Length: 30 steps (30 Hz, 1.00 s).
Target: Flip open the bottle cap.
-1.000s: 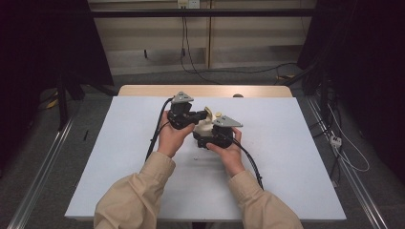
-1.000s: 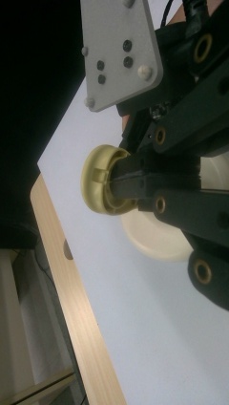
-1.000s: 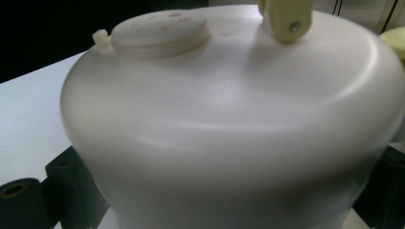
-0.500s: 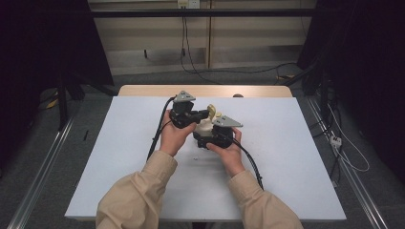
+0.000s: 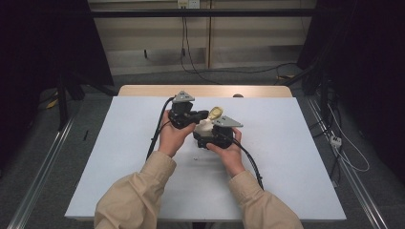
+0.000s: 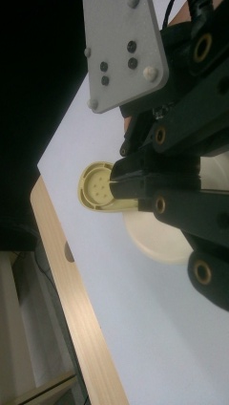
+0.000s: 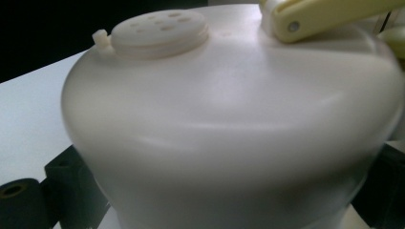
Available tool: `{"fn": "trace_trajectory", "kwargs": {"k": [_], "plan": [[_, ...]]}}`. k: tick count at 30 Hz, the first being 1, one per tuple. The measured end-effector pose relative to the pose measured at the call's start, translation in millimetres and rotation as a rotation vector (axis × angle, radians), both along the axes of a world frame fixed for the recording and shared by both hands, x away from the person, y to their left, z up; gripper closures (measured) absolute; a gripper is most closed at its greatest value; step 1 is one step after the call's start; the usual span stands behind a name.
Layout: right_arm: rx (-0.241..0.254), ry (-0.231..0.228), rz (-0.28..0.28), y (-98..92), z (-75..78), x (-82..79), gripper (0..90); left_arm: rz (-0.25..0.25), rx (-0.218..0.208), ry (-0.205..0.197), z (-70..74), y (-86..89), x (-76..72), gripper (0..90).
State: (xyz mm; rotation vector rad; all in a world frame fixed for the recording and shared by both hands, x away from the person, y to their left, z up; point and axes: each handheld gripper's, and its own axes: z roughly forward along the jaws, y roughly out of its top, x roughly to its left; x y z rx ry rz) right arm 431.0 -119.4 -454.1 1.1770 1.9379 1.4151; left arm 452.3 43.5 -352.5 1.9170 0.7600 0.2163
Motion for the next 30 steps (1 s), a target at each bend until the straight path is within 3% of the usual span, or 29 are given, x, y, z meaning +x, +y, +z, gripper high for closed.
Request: {"fn": "trace_trajectory", "kwargs": {"k": [3, 11, 15, 17, 20, 30], "plan": [[0.002, 0.004, 0.003, -0.8, 0.3, 0.0, 5.1, 0.004, 0.001, 0.005, -1.7, 3.5, -0.8, 86.5], [-0.008, 0.045, 0.009, -4.4, 3.4, -3.8, 3.1, 0.018, -0.023, 0.031, -9.4, 17.2, -10.0, 52.0], [-0.022, 0.066, 0.003, -8.8, 7.1, -9.2, 3.0, 0.027, -0.010, 0.027, -11.9, 28.9, -18.5, 38.5], [-0.020, 0.046, 0.011, -12.5, 7.1, -14.7, 4.1, 0.031, -0.007, 0.027, -14.3, 35.8, -22.2, 32.8], [-0.030, 0.082, 0.015, -18.6, 3.8, -18.9, 3.8, 0.043, -0.003, 0.027, -18.5, 46.4, -28.8, 24.9], [-0.034, 0.065, 0.037, -38.7, 13.8, -46.3, 5.1, 0.049, -0.009, 0.030, -39.3, 85.7, -52.6, 15.1]]}}
